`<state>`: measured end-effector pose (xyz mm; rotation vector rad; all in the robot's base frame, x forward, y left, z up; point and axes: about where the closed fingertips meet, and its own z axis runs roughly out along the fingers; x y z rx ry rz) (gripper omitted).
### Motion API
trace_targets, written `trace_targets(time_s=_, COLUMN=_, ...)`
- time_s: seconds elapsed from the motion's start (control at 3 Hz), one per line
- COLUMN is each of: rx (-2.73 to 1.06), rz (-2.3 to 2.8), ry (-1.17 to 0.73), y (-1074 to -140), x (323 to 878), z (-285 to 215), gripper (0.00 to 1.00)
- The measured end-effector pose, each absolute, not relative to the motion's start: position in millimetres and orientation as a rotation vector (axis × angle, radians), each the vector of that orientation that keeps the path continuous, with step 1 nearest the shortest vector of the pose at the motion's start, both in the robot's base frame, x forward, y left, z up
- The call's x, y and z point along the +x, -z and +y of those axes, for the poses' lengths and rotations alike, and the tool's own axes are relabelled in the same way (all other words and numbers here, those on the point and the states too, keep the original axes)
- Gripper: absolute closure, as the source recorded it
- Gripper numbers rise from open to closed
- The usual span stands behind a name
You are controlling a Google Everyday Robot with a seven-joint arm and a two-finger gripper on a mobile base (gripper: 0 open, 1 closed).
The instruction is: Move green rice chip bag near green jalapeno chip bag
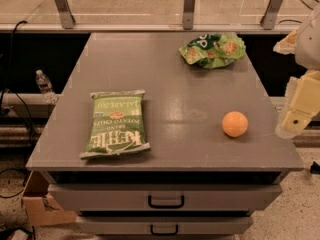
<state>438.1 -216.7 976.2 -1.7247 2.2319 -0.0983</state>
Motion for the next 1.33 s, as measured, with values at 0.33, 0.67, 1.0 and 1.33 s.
trace_targets(time_s=0.33, rx=-1.725, rz=2.232, ry=0.099, y=-976, x=438, z=-217, gripper=0.0)
trace_targets(time_s=0.67, rx=-1.737, rz=2.199, ry=0.127, y=-982, x=467, z=-216, gripper=0.0)
trace_targets(time_s=1.0, rx=-1.787, rz=2.154, ry=0.157, y=-984, x=527, z=-211, gripper=0.0)
trace_targets(time_s=1.33, rx=-1.827, rz=2.113, ry=0.193, y=-977, x=595, z=-204, gripper=0.0)
